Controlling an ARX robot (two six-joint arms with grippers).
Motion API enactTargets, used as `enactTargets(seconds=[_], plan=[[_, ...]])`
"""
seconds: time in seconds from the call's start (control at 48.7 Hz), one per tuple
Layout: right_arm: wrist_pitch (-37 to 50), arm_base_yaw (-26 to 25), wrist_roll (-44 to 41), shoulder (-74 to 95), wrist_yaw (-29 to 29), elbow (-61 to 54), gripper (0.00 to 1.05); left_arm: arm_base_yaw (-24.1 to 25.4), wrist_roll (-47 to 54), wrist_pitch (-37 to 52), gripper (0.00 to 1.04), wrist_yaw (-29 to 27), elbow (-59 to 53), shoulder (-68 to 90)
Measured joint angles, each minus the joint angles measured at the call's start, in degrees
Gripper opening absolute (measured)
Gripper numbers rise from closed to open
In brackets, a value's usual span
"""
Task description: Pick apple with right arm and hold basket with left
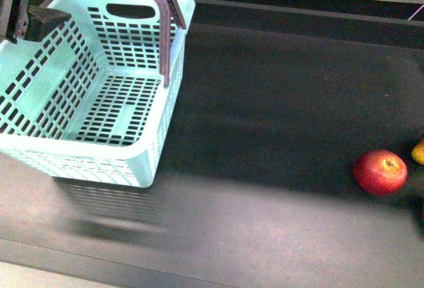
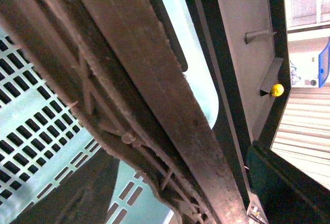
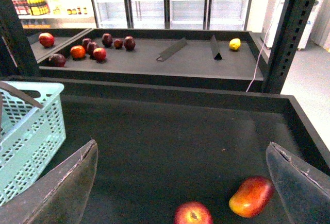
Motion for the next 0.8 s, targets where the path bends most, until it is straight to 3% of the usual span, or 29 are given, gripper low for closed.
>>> enactTargets(seconds=[0.082, 0.205, 0.308, 0.801], plan=[[0.0, 0.0, 0.0, 0.0, 0.0, 0.0, 0.96, -0.22, -0.33, -0.02, 0.63, -0.87, 0.0, 0.0], [0.0, 0.0, 0.0, 0.0, 0.0, 0.0, 0.96, -0.92, -2.95, 0.81, 0.35, -2.32, 0.02, 0.0], [0.0, 0.0, 0.0, 0.02, 0.0, 0.0, 0.96, -1.16, -7.43, 1.14, 0.24, -2.01, 0.02, -0.02], [0.0, 0.0, 0.0, 0.0, 0.0, 0.0, 0.96, -1.64, -3.98, 2.25, 0.21, -2.95, -7.93, -10.27]])
